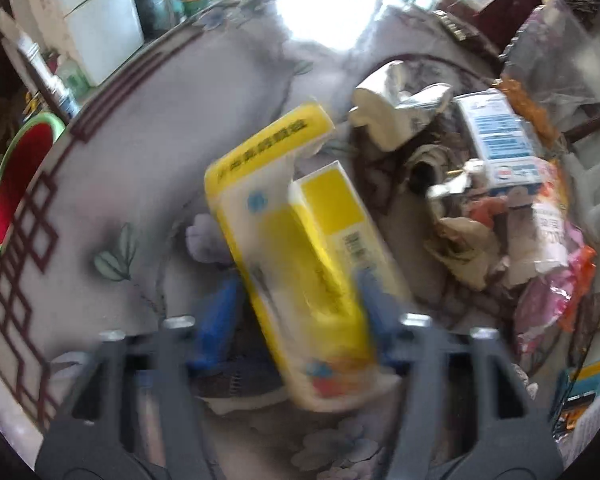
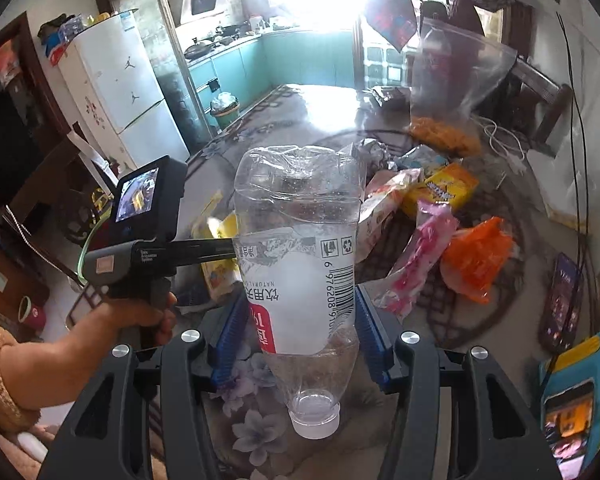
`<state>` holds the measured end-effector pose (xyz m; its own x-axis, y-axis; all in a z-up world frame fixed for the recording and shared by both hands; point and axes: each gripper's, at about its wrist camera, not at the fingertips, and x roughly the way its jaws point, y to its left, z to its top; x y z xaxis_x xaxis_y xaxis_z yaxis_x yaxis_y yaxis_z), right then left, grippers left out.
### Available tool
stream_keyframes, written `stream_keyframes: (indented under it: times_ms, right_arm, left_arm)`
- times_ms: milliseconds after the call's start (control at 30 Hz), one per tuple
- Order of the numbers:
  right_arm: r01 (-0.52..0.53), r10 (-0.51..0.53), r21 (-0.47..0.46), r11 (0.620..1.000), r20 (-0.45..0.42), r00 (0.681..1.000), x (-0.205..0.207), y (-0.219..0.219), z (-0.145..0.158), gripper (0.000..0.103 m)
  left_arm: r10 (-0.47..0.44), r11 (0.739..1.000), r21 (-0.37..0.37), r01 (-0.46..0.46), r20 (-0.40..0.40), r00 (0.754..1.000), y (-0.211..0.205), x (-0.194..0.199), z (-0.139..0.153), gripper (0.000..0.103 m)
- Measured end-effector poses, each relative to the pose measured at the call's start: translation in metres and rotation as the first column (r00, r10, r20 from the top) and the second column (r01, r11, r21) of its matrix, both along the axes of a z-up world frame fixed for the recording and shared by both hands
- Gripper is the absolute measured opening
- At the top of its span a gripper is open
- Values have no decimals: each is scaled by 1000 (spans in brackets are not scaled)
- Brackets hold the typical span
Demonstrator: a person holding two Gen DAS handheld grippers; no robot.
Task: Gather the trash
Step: 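Grasp the clear plastic bottle with the right gripper while the left gripper grasps the yellow box, then carry bottle and box over the red bin and open the right gripper while the left gripper opens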
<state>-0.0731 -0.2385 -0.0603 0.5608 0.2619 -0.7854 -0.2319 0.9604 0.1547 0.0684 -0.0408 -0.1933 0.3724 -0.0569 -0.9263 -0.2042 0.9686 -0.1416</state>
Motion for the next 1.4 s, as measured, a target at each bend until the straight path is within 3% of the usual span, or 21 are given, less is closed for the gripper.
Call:
stream_keyframes:
  times_ms: [133,300,400,567,833,1067,1233,1400]
  right_arm:
    - [-4,3,27,1000,19,1000,10,7,-1,50]
    - [-56,53,59,997,46,998,29,34,7,50]
    - [-101,97,68,993,51,994,40,65,12,50]
    - [-195,192,68,978,49,980,58,138,16,50]
    - [-294,297,105,950,-18,955,94,278,-1,50]
    - [-356,382,179,917,-133,915,131,405,-43,50]
    - [-367,403,194,910,-202,893,151,469,-74,50]
    - [-360,401,199,912,-236,885,165,497,-89,53]
  left_arm:
    - [-49,998,-22,50,67,997,5,-4,18,39]
    - [-122,992,36,117,209,970,30,-27,66,39]
    - [-123,992,66,110,261,957,64,-39,90,39]
    - [-81,994,95,57,270,960,133,-50,103,40]
    - [48,985,151,-81,211,976,285,-63,82,40]
    - [129,973,177,-151,130,983,389,-59,47,40]
    - [157,969,179,-167,71,985,434,-57,23,40]
    - [167,971,169,-171,42,985,459,-55,10,40]
